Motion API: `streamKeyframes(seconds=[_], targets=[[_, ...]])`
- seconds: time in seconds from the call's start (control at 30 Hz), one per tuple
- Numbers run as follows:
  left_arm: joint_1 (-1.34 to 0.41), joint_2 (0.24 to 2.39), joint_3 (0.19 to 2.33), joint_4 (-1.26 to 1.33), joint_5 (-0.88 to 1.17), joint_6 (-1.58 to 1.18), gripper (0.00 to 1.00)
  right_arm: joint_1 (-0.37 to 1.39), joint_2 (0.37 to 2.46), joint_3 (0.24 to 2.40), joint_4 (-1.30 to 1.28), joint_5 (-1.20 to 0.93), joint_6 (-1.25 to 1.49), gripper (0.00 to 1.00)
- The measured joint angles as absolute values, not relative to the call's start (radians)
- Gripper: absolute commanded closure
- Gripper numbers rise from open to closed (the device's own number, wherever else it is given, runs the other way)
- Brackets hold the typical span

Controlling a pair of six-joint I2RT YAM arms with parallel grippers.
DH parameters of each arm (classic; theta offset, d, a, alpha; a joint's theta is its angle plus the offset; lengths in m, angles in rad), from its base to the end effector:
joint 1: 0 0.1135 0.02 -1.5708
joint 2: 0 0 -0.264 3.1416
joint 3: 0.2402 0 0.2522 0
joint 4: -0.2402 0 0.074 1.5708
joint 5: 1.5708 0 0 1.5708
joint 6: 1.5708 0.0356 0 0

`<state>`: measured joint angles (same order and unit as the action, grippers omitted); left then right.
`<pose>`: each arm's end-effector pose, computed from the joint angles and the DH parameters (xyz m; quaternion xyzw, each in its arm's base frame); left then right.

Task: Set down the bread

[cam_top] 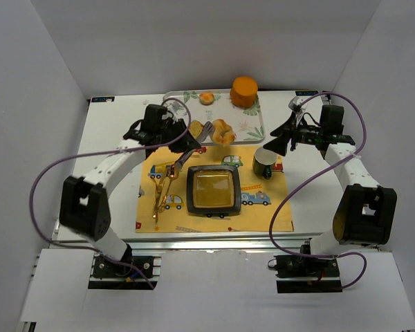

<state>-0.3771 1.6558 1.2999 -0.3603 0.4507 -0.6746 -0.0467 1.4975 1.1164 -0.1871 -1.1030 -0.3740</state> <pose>0.3410 -0.1517 0.2778 -0.0399 0.8910 -0.3786 0.2473 0.3274 0.0165 0.2929 -0.3701 0.6959 0.3639 0.4962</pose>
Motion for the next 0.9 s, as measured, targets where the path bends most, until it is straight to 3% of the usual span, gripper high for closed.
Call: streamKeyframes(seconds=[0.3,0.63,0.83,0.9], targets=[[-0.378,1.205,0.990,-0.473,0.539,-0.690,1.00,-0.047,1.498,1.129,-0.230,-1.105,-0.396,0.20],[-0.406,1.131,0.817,-0.545,0.580,-0.708,1.00,-0.044,1.499,1.150,-0.236,-1.111,-0.396,0.20],[-0.410,1.143,0.809,-0.547,0.567,-0.702,0.66,-0.044,1.499,1.150,-0.237,-1.110,-0.396,0.20],[-0.409,1.145,0.810,-0.553,0.557,-0.694,0.61,-0.044,1.499,1.150,-0.237,-1.110,-0.397,0.20]])
